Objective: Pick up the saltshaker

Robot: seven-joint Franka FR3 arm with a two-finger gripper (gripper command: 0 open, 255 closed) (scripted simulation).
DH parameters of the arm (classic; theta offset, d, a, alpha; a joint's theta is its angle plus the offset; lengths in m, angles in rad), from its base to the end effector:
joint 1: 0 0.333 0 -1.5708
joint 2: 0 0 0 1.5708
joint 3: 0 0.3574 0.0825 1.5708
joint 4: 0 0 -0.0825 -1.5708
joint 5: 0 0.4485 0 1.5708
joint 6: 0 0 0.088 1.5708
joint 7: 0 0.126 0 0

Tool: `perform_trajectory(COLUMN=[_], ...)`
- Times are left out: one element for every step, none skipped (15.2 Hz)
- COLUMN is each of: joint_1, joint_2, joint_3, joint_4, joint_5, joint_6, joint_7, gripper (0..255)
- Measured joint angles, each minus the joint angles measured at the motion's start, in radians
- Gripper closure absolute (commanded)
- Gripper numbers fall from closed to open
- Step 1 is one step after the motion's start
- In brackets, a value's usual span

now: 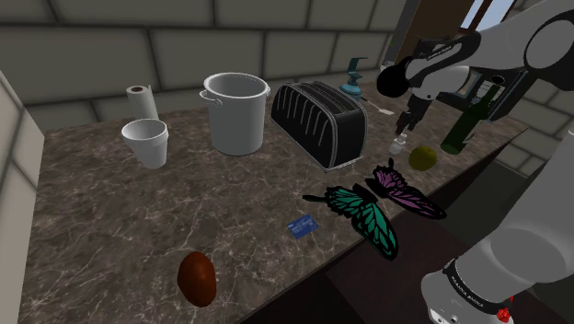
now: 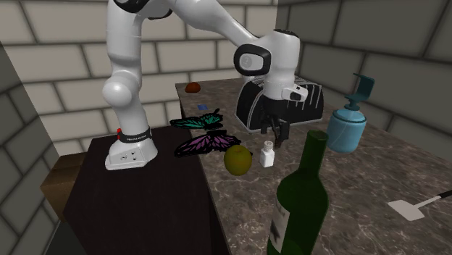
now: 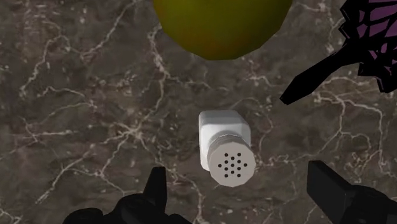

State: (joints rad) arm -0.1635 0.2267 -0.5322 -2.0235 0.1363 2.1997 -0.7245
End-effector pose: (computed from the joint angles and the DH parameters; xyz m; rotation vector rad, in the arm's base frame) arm 0.5030 -0.4015 0.3340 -3.1346 0.0661 0.0231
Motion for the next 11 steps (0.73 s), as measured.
perform_trajectory(joint_1=[-0.002,-0.006,-0.007,-0.007,-0.007,-0.007,-0.007,-0.007,-0.007,-0.007,-0.007], joint_2=[0.010,0.023,0.028,0.031,0.032,0.032,0.032,0.032,0.032,0.032,0.032], joint_3=[0.002,0.004,0.006,0.007,0.007,0.007,0.007,0.007,0.007,0.007,0.007], joint_4=[-0.001,-0.003,-0.008,-0.011,-0.013,-0.013,-0.013,-0.013,-0.013,-0.013,-0.013], joint_5=[0.007,0.015,0.020,0.022,0.022,0.023,0.023,0.023,0.023,0.023,0.023], joint_6=[0.010,0.022,0.032,0.037,0.039,0.041,0.041,0.041,0.042,0.042,0.041], joint_7=[-0.004,-0.012,-0.014,-0.015,-0.016,-0.016,-0.016,-0.016,-0.016,-0.016,-0.016], gripper=[0,0,0,255,255,255,255,255,255,255,255])
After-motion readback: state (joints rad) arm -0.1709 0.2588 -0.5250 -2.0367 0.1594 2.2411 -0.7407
